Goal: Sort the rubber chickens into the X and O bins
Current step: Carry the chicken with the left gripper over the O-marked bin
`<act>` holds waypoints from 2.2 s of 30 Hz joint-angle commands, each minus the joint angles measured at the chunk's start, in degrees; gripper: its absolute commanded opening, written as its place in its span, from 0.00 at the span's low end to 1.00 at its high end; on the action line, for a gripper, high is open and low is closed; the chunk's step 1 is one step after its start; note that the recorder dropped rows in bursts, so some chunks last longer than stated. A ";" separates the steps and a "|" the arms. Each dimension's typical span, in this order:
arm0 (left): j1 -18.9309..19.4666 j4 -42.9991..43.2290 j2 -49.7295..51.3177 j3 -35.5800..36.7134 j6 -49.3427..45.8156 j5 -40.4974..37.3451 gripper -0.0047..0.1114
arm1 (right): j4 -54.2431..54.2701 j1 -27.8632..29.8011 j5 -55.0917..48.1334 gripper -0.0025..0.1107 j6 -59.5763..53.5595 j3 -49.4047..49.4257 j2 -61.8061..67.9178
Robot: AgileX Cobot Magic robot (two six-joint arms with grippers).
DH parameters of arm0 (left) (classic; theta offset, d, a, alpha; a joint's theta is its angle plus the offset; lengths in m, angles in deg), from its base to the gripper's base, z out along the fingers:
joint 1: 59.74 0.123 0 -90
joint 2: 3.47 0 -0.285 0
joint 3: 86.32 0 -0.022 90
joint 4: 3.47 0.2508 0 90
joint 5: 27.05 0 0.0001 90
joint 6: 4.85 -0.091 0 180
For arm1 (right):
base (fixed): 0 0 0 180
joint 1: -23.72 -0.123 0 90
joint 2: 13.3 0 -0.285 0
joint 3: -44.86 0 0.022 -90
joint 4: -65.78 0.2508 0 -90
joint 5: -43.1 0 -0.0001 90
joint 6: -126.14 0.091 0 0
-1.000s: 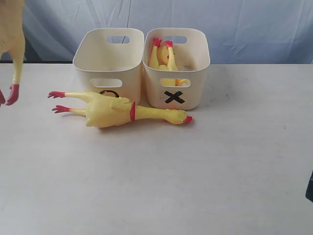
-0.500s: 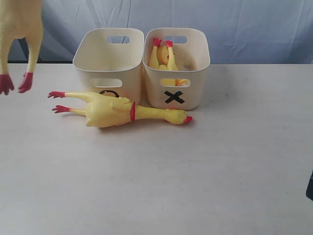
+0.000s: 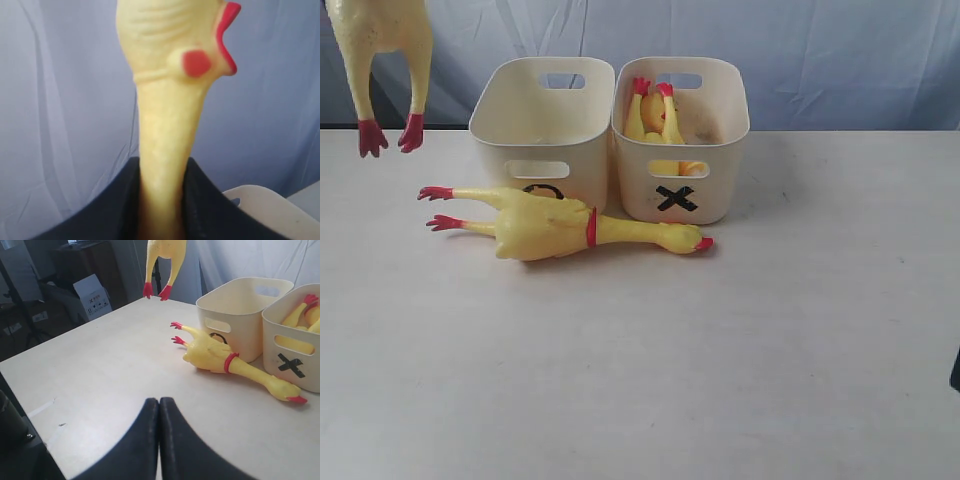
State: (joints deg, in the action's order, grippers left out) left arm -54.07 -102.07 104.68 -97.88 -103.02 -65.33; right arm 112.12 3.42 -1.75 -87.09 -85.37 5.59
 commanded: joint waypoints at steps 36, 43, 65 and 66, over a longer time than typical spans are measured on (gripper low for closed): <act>-0.67 -1.34 15.27 -20.93 -0.95 -6.64 0.04 | 0.21 0.30 0.83 0.01 -0.13 0.27 -0.16; -1.26 -1.34 15.65 -22.43 -0.73 -6.16 0.04 | 0.21 0.30 0.83 0.01 -0.13 0.27 -0.16; -3.48 -1.34 20.53 -26.20 3.71 -6.58 0.04 | 0.20 0.30 1.56 0.01 -0.13 0.27 -0.16; -3.48 -1.34 20.56 -26.20 3.71 -6.58 0.04 | 0.20 0.30 1.56 0.01 -0.13 0.27 -0.16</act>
State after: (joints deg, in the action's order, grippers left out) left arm -57.34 -101.99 124.99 -123.51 -99.56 -71.70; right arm 112.12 3.42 -0.80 -87.09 -85.37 5.59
